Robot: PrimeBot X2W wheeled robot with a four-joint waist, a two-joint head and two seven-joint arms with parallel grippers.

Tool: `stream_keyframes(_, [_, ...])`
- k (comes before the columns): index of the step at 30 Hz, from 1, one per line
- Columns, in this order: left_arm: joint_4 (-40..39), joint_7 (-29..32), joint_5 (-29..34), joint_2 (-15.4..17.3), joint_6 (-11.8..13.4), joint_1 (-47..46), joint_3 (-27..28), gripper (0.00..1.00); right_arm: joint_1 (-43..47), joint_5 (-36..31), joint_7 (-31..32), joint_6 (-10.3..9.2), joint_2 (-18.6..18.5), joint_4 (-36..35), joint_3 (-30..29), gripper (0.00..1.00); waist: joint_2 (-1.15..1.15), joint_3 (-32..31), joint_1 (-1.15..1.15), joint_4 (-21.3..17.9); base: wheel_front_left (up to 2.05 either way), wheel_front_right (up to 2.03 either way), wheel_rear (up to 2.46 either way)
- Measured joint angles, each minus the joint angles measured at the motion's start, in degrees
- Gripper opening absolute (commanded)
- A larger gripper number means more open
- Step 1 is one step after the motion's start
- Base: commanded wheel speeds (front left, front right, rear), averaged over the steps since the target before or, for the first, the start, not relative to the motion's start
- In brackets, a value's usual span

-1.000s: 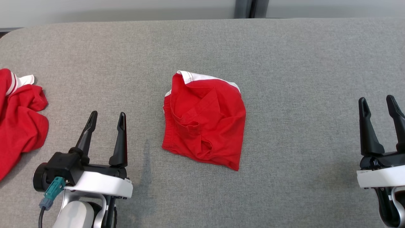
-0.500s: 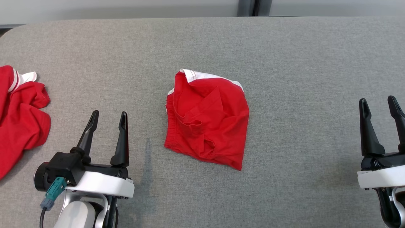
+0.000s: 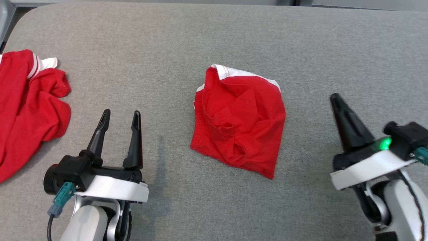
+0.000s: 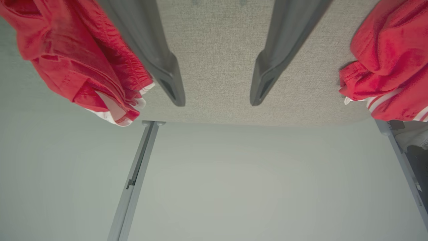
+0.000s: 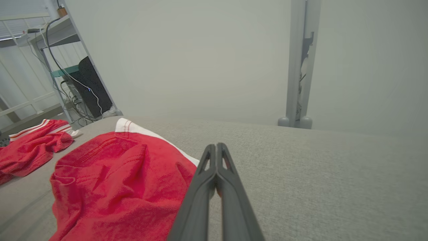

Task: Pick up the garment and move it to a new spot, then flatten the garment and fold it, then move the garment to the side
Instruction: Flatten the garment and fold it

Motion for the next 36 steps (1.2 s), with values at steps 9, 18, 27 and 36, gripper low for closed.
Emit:
stream_keyframes(9, [1.75, -0.92, -0.41, -1.02, -0.51, -1.02, -0.45, 1.00, -7.12, 3.78, -0.29, 0.00, 0.47, 8.87, 13.46, 0.00, 0.00, 1.14, 0.00, 2.83, 0.00, 0.00, 0.00])
stream_keyframes(18, [2.58, -1.52, -0.41, -2.07, -0.91, -1.83, -0.70, 1.00, -13.00, 6.92, -1.11, 0.00, 0.11, 18.42, 20.43, 0.00, 0.00, 1.96, 0.00, 4.22, 0.00, 0.00, 0.00])
stream_keyframes(27, [3.33, -1.87, -0.41, -2.57, -1.51, -2.09, -0.58, 1.00, -18.15, 9.01, -2.11, 0.00, 1.16, 23.74, 28.38, 0.00, 0.00, 2.21, 0.00, 4.91, 0.00, 0.00, 0.00])
stream_keyframes(36, [4.07, -1.98, -0.38, -3.43, -2.03, -2.96, -0.57, 1.00, -22.33, 11.52, -2.80, -0.01, 2.20, 26.70, 35.15, 0.00, 0.00, 2.23, 0.00, 5.66, 0.00, 0.00, 0.00])
